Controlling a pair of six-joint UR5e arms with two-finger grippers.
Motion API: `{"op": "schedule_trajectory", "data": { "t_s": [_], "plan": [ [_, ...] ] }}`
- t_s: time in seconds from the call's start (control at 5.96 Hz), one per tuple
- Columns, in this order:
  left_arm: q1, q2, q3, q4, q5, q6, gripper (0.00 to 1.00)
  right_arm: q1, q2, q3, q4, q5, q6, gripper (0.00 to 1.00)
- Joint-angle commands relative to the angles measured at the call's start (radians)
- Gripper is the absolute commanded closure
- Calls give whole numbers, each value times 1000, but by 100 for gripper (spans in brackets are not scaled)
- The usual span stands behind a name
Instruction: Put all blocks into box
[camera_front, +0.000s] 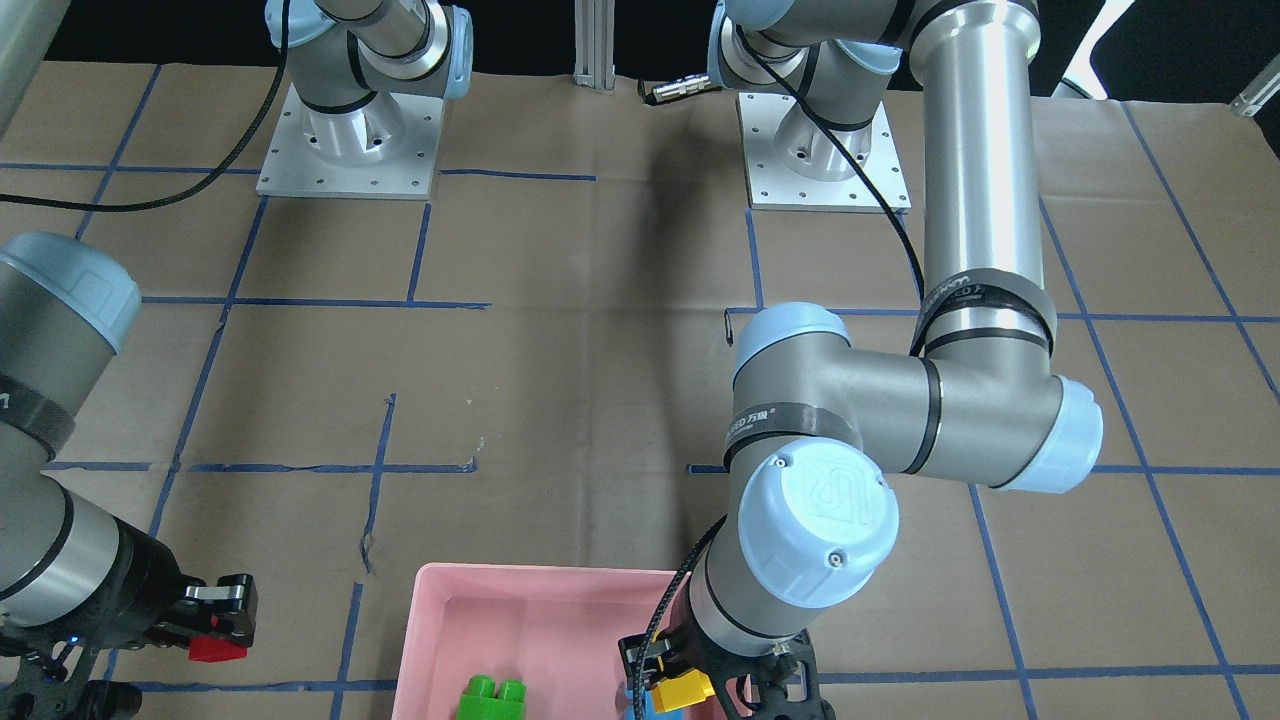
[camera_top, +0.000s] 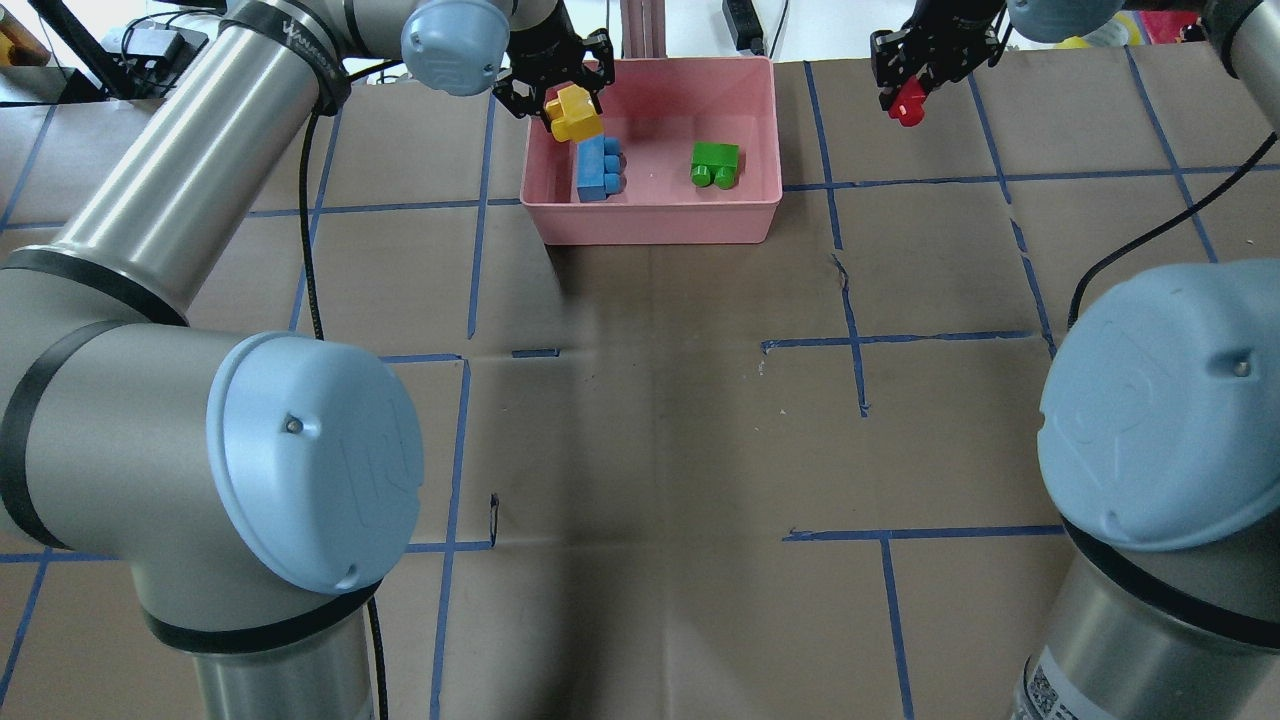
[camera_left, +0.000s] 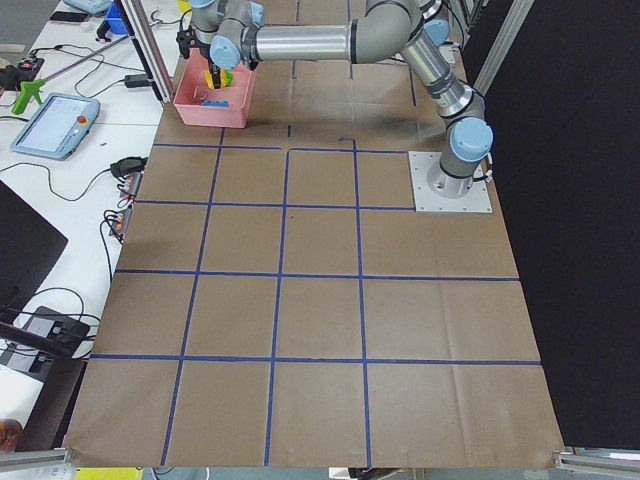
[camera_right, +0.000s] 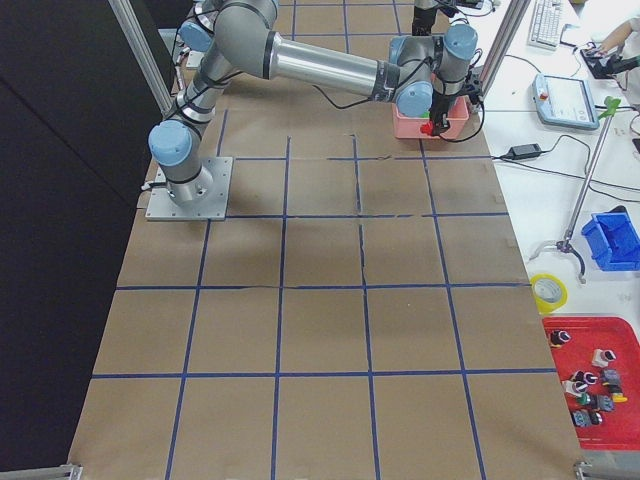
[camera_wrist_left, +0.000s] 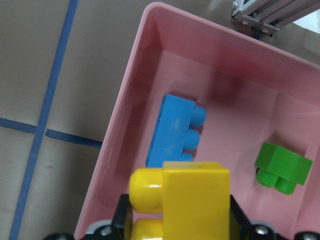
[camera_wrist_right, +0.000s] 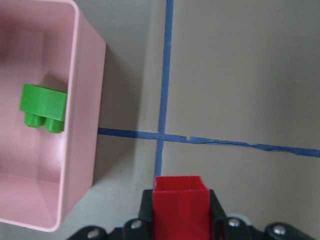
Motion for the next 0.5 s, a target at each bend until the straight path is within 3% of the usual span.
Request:
{"op": "schedule_trajectory", "data": {
  "t_s": [0.0, 0.34],
  "plan": [
    [-8, -11, 0, 28, 22, 0, 4, 22, 1, -13, -9, 147, 207, 93],
    [-2, 35, 6, 21, 20, 3, 0, 74, 27, -10, -65, 209, 276, 93]
  ]
}}
